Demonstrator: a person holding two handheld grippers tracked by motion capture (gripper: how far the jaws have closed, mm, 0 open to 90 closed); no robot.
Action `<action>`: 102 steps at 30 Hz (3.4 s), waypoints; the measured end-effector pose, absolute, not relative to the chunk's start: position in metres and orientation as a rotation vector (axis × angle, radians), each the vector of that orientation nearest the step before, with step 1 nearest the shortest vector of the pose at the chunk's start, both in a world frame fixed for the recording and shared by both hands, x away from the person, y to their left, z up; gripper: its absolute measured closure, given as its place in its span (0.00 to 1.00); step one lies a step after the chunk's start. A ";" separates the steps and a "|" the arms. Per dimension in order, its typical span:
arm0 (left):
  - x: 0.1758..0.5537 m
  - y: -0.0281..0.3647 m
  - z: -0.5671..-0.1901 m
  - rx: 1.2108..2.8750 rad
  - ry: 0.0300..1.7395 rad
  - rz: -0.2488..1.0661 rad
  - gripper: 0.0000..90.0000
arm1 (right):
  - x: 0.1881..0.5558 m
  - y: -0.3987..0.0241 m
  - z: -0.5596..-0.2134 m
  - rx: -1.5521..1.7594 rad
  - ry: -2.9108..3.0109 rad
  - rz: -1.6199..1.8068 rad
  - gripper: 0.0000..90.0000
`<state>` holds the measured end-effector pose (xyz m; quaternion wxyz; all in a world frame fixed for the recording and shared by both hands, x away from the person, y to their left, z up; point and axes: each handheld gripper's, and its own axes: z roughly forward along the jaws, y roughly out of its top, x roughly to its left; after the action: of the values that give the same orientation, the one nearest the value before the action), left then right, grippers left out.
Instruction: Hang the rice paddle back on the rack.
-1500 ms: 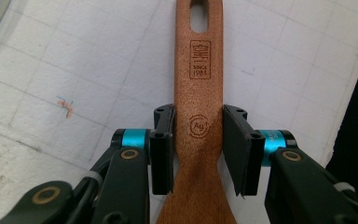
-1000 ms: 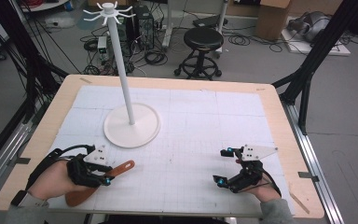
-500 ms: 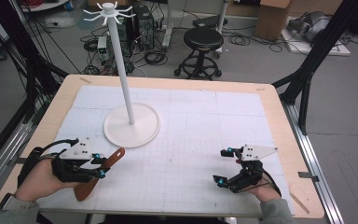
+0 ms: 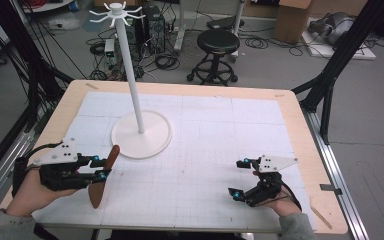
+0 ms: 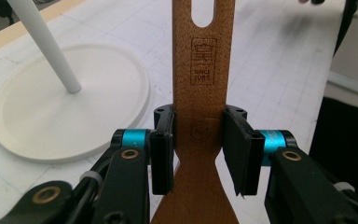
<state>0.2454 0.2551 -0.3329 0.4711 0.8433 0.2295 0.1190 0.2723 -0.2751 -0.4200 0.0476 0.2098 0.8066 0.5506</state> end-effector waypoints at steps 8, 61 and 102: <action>0.247 0.263 -0.334 1.985 0.574 0.290 0.72 | 0.272 -0.276 -0.419 0.639 2.458 1.685 0.00; 0.281 0.295 -0.276 1.715 0.604 0.453 0.72 | 0.272 -0.271 -0.419 0.626 2.453 1.704 0.00; 0.331 0.293 -0.212 1.702 0.582 0.470 0.72 | 0.280 -0.276 -0.419 0.646 2.428 1.752 0.00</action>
<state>0.3307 0.2926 -0.2121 0.5982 0.7337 0.2508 0.2025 0.2798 -0.2757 -0.4190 0.0395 0.2108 0.7921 0.5715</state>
